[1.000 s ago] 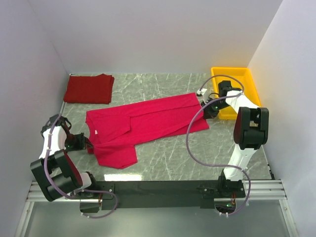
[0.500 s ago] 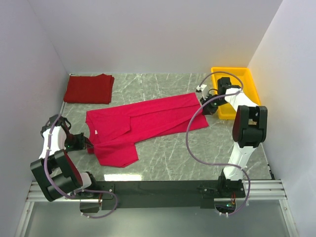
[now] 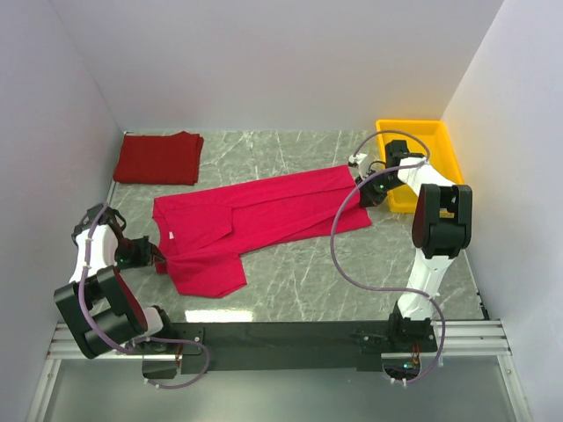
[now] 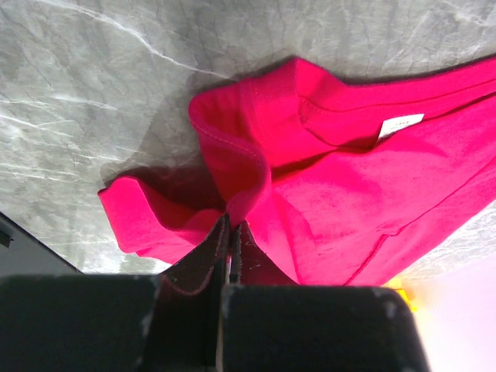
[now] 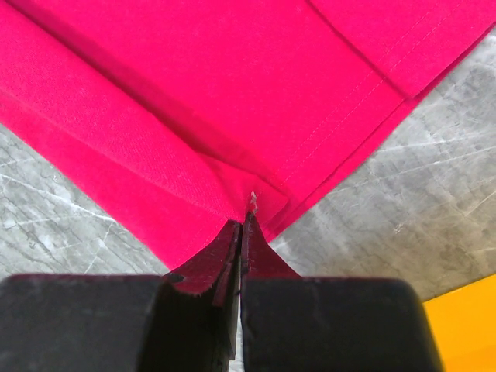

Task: Fold and stack the t-shirts
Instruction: Fold the tshirt

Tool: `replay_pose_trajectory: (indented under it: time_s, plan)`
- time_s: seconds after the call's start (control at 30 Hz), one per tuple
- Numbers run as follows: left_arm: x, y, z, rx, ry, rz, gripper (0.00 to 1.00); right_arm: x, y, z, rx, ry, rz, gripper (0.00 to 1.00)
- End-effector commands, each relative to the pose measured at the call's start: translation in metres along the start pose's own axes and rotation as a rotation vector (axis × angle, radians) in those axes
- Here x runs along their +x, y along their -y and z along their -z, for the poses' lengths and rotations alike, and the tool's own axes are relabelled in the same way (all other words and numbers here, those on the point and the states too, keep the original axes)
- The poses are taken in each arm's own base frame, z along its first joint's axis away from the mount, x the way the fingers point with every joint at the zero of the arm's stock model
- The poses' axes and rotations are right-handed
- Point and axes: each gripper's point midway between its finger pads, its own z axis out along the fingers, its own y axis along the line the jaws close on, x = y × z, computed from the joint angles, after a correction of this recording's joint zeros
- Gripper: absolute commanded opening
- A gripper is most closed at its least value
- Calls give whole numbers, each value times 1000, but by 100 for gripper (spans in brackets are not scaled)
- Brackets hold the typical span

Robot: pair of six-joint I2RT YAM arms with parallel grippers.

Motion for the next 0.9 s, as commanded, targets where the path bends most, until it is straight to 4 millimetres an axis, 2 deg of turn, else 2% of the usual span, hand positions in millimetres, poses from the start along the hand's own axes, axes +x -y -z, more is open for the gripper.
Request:
replay_pose_trajectory:
  time_s: [0.0, 0.87]
  plan:
    - [-4, 13, 8, 43, 13, -14, 1, -20, 13, 9, 57, 34, 37, 0]
    - [-6, 23, 10, 62, 10, -24, 1, -13, 11, 9, 64, 17, 38, 0]
